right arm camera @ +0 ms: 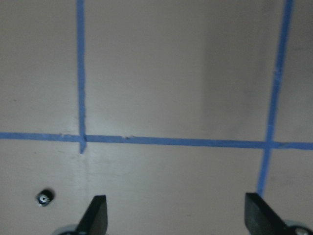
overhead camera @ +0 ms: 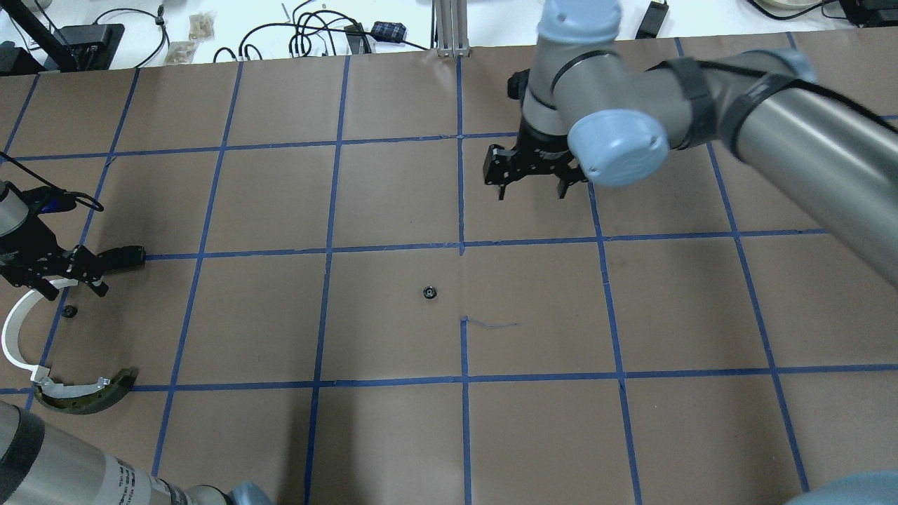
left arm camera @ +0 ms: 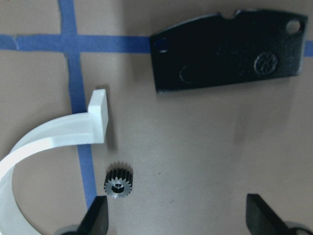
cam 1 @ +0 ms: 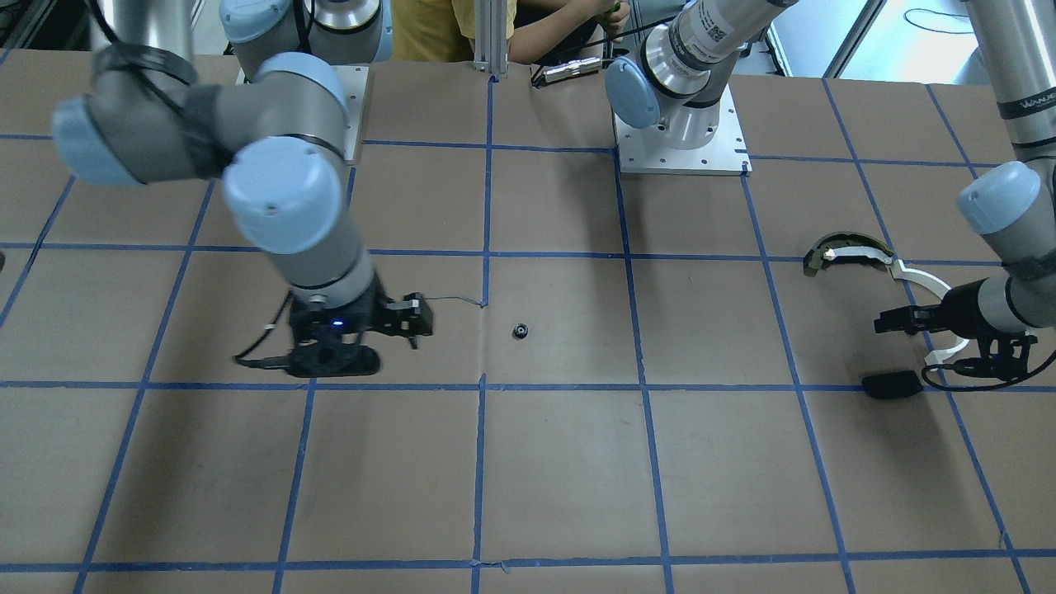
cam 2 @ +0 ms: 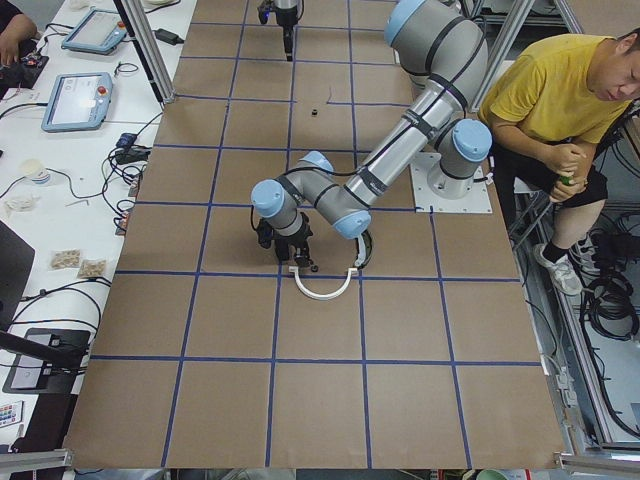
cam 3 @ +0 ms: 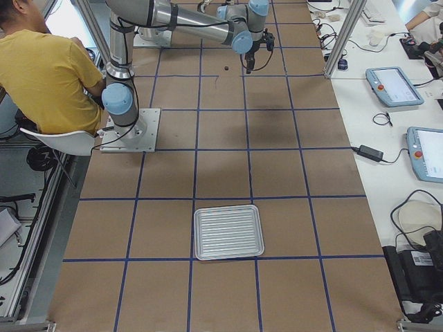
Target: Place bearing gear from tray to pile
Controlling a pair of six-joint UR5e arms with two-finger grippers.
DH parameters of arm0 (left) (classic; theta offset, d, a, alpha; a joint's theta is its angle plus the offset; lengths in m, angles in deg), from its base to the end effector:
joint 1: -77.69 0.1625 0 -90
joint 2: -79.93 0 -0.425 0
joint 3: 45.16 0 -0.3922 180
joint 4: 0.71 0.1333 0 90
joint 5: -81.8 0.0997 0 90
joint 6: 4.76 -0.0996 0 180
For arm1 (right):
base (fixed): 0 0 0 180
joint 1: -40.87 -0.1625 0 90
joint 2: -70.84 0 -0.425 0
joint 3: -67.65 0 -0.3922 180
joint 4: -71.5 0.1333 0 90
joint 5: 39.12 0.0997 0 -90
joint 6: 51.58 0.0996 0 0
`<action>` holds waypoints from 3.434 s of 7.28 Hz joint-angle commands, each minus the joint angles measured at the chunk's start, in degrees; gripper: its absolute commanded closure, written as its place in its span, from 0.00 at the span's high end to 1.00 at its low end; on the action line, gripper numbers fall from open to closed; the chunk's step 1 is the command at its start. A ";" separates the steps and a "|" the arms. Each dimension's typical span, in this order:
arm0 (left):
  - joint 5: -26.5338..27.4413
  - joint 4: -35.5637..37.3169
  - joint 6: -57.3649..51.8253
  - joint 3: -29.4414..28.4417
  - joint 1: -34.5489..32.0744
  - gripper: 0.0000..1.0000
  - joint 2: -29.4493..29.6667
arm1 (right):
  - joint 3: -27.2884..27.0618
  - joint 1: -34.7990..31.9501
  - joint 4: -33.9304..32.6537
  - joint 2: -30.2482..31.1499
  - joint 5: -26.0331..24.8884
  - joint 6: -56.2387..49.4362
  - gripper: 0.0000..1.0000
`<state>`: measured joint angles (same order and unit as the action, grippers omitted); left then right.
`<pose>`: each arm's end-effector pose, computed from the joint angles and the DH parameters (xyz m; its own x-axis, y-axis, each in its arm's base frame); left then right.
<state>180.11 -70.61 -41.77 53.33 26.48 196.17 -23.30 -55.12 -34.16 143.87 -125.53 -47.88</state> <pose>0.2718 -0.5280 0.1997 -0.9990 -0.0183 0.0404 -0.0060 0.9583 0.2859 0.2006 -0.5751 0.3451 -0.9975 -0.0374 -0.0599 -0.0400 0.9983 0.0434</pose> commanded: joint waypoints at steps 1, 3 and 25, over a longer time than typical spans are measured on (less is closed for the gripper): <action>-3.29 -1.53 8.19 -3.27 -9.81 1.00 -3.19 | 3.57 8.95 9.55 6.74 -3.59 -11.75 1.00; -10.19 -2.09 20.17 -5.67 -24.13 1.00 -4.70 | 6.38 7.75 14.85 12.03 -2.80 -9.42 1.00; -14.02 6.71 42.89 2.68 -55.67 0.00 2.77 | 3.85 3.52 13.28 15.04 -3.24 -5.01 1.00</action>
<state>166.09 -63.76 1.09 56.35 -29.18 199.08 -19.45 -51.59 -20.87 158.91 -128.73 -52.85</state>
